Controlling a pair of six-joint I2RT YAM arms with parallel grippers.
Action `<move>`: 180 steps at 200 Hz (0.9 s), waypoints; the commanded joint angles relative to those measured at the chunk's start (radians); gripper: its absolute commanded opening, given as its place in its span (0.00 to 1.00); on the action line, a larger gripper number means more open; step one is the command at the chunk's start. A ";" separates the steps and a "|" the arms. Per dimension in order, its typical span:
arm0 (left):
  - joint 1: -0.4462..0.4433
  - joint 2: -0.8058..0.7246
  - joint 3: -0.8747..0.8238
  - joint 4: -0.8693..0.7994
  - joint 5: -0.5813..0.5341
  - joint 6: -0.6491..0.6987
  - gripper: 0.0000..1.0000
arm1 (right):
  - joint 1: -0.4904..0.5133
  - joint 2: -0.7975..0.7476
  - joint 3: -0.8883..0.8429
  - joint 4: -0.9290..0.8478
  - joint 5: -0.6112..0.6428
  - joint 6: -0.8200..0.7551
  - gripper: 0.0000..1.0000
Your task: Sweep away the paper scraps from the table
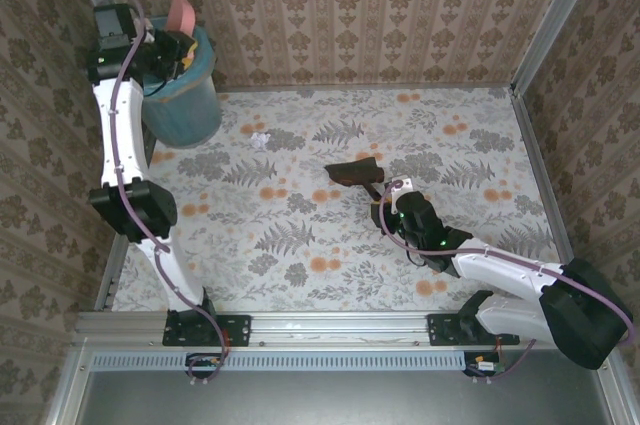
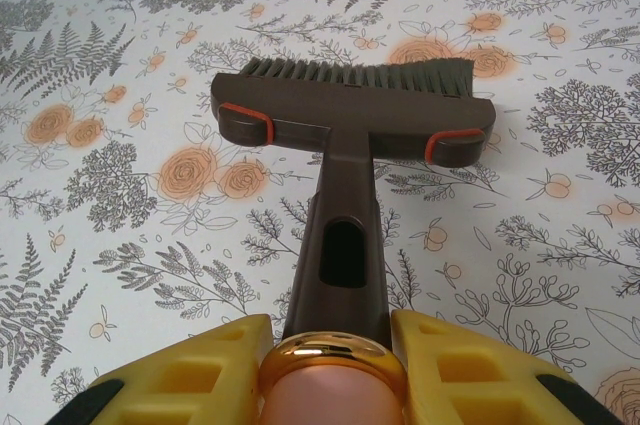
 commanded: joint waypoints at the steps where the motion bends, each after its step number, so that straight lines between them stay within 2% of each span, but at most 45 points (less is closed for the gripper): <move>1: 0.020 0.018 0.035 0.085 0.095 -0.082 0.00 | 0.009 0.009 0.027 -0.051 0.001 -0.007 0.00; 58: 0.047 0.020 -0.006 0.190 0.143 -0.170 0.00 | 0.010 0.014 0.032 -0.055 0.006 -0.011 0.00; 100: 0.082 -0.051 -0.222 0.451 0.170 -0.327 0.00 | 0.010 0.012 0.033 -0.057 0.009 -0.013 0.00; 180: 0.110 -0.087 -0.396 0.699 0.207 -0.460 0.00 | 0.011 0.012 0.033 -0.060 0.009 -0.017 0.00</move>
